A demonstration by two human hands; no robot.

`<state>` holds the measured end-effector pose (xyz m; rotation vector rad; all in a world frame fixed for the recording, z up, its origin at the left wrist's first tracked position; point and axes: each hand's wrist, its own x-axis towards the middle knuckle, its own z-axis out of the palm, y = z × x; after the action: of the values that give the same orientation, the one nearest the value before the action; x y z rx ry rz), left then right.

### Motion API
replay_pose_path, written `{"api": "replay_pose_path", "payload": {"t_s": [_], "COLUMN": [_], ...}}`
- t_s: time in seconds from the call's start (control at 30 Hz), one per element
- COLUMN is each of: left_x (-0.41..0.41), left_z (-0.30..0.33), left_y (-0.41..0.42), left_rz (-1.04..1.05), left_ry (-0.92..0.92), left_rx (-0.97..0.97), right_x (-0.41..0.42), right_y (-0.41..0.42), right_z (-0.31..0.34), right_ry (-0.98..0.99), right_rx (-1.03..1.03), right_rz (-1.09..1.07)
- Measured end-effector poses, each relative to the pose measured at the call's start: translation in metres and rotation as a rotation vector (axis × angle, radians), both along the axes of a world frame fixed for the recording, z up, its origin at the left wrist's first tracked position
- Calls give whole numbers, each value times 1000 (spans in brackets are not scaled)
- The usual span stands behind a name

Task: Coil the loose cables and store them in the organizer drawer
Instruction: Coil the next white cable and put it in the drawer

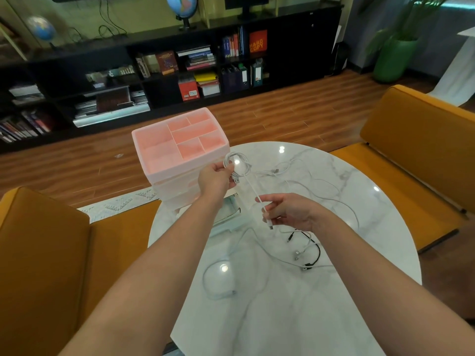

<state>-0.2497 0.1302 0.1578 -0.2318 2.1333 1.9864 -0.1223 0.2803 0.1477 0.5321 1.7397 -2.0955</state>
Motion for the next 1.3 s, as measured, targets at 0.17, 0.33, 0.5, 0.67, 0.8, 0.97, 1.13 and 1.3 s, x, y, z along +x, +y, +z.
{"api": "replay_pose_path", "payload": {"t_s": [0.17, 0.33, 0.5, 0.67, 0.8, 0.97, 1.13, 1.3], "left_x": [13, 26, 35, 33, 30, 28, 29, 26], "left_z": [-5, -8, -11, -11, -9, -3, 1, 8], "left_y": [7, 12, 16, 19, 15, 14, 7, -3], "left_rz": [-78, -184, -236, -164, -105, -87, -318, -539], "left_ry": [10, 67, 91, 59, 19, 6, -47, -50], "left_rx": [-8, -4, 12, -9, 12, 15, -9, -183], "right_x": [-6, -14, -22, -20, -15, -10, -14, -13], "right_y": [-7, -16, -18, -17, -15, -11, -14, -13], "right_z": [-1, 4, 15, 9, 10, 10, 12, 19], "right_ry": [-8, 53, 54, 133, 135, 141, 95, 137], "right_rx": [230, 245, 37, 138, 45, 52, 177, 354], "right_rz": [-11, -133, -329, -339, -297, -232, -355, -405]}}
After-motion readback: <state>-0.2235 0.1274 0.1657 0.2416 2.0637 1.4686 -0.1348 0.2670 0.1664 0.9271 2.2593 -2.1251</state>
